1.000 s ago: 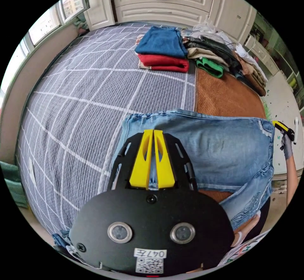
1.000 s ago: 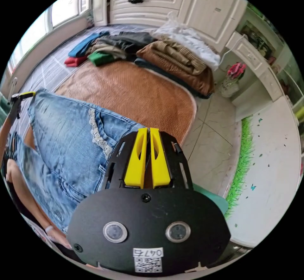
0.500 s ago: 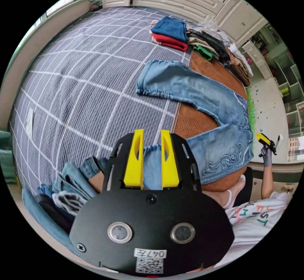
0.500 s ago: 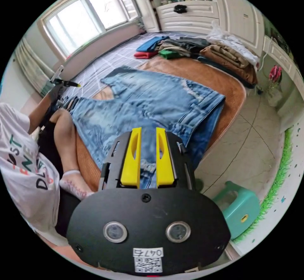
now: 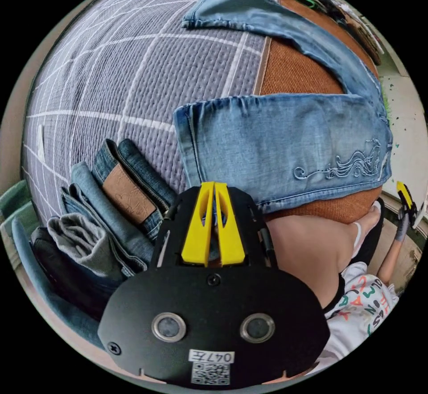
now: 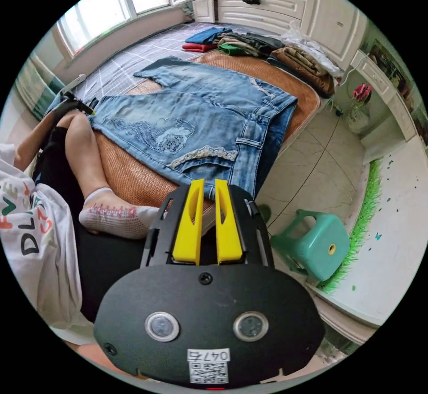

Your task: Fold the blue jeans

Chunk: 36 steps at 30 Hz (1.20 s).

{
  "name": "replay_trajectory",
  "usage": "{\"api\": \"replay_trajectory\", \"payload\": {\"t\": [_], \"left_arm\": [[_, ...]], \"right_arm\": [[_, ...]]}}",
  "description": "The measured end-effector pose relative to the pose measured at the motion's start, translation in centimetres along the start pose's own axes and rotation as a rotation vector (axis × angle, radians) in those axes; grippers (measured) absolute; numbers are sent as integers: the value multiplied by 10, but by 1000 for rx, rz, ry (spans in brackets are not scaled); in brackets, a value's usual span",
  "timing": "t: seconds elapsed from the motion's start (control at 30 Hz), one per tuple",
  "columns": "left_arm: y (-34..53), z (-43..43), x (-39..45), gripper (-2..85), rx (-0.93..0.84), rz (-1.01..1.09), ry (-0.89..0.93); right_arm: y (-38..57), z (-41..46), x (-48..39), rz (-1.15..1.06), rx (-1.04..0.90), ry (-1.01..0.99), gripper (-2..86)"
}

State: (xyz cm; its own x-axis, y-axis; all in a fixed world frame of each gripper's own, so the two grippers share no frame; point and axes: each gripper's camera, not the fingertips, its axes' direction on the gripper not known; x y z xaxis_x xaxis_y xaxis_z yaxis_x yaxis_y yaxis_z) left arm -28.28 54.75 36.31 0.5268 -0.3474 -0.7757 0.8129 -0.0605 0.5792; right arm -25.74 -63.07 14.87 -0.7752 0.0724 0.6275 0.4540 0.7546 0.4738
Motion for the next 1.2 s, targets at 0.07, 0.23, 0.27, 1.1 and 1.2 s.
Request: {"api": "replay_trajectory", "payload": {"t": [0.07, 0.23, 0.27, 1.1, 1.2], "left_arm": [[-6, 12, 23, -10, -33, 51, -65], [-21, 20, 57, -10, -90, 138, -146], [-26, 22, 61, -10, -109, 139, -148], [131, 32, 106, 76, 265, 203, 739], [151, 89, 136, 139, 234, 110, 904]], "right_arm": [[9, -3, -25, -94, 2, 24, 30], [20, 7, -54, -170, 2, 21, 47], [20, 10, -56, -170, -4, 27, 50], [-22, -29, -60, -175, 54, -22, -3], [-25, -43, -53, -148, 93, -29, -3]]}}
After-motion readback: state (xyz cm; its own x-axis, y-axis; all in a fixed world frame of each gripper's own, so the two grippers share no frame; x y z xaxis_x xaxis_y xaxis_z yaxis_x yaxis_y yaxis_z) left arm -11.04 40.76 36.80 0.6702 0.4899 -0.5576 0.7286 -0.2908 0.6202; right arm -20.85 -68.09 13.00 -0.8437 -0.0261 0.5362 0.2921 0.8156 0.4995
